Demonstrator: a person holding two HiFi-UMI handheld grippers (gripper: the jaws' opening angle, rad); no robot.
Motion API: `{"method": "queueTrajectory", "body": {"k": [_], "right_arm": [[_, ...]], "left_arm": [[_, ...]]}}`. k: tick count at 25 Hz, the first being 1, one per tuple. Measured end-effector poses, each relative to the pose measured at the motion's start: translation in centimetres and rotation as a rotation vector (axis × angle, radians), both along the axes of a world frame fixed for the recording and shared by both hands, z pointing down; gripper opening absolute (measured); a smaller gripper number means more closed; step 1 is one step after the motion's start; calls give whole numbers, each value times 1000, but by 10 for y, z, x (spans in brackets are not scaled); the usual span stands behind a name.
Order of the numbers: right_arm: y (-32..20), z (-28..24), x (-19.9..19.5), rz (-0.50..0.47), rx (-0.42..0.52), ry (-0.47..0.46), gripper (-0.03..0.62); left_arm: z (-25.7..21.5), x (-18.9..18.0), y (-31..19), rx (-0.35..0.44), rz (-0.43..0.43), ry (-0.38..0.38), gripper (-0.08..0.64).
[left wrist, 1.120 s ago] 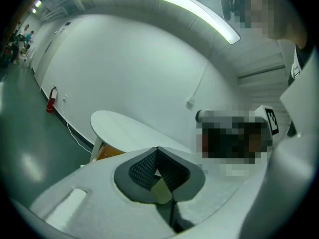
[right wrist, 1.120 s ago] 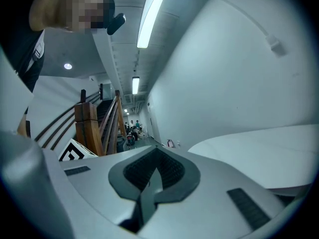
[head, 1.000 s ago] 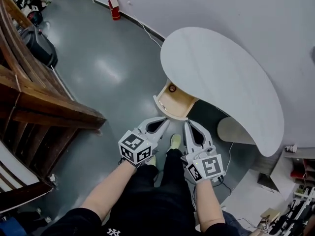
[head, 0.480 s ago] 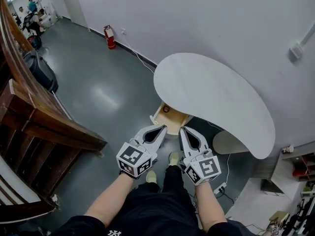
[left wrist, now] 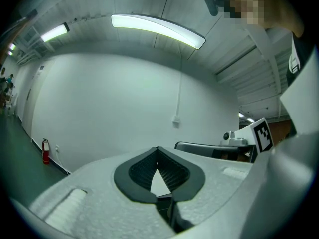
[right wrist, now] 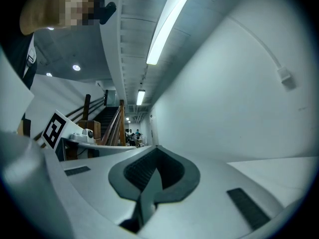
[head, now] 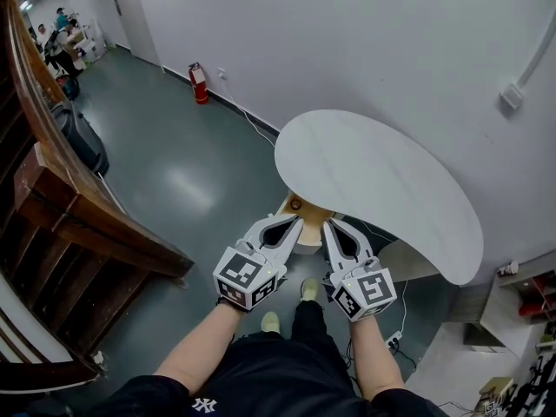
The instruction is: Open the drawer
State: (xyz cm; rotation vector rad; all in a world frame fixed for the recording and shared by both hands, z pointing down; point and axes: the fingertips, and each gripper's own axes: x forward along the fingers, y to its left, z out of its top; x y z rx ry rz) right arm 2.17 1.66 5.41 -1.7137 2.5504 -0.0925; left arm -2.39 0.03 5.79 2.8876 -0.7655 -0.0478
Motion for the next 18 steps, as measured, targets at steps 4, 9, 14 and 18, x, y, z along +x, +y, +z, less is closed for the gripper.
{"method": "queueTrajectory", "body": {"k": [4,9,14,18], "right_arm": [[-1,-3,0,6,0,-3,14],[-2,-6,-1,0,10,-6,14],[-5,-6,-1,-4,10,0,14],[-8,-6,-2,-2,13,5,14]], "left_arm": [[-5,0,0,15,-1,-6,9],[-7,0,-3,21,0,-6,9],[-7,2,-6,18,-2,-5,9],[-7,-1,-11,24,-10,-3,9]]}}
